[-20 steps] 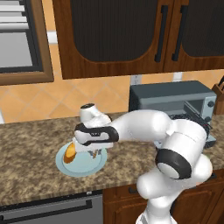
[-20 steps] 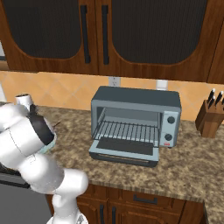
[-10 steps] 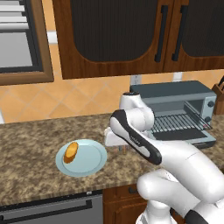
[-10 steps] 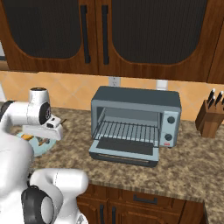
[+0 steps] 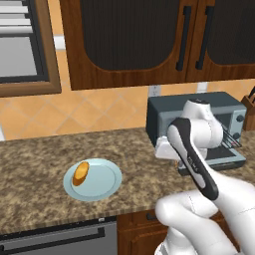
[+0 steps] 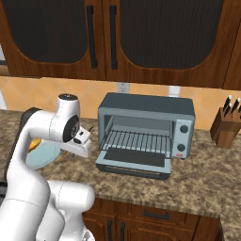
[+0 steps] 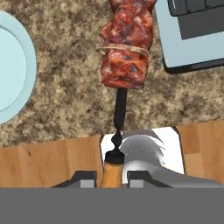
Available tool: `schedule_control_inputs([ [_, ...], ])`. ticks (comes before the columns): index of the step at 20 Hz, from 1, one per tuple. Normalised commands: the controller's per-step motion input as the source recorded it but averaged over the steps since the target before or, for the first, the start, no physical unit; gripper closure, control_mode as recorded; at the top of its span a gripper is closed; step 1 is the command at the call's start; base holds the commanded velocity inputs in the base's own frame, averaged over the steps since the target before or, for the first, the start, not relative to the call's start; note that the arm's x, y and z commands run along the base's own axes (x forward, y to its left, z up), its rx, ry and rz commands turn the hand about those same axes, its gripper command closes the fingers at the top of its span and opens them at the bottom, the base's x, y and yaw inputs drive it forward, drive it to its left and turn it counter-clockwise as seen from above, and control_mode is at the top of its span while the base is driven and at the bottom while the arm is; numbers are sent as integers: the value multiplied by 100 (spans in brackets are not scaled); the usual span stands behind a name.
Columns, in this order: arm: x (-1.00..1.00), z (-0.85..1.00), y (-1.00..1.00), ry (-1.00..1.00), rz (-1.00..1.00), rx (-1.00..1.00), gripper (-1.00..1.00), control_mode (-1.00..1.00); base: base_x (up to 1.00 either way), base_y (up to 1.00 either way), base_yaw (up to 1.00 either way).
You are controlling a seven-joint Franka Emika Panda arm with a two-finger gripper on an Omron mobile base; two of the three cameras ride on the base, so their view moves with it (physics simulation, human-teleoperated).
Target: Pick up the kebab skewer and baguette bread, and place them inside the toaster oven. Close the toaster oven door and start by setting the timer.
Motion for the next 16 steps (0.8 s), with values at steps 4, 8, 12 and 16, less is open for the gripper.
schedule_control_inputs([
  [4,0,14,-67,0,-25,1,100,-100,0,0,0],
  [8,35,11,-40,-1,-26,0,100,-100,0,0,0],
  [12,22,14,-22,0,-25,2,100,-100,0,0,0],
  [16,11,-1,-34,-5,-22,0,100,-100,0,0,0],
])
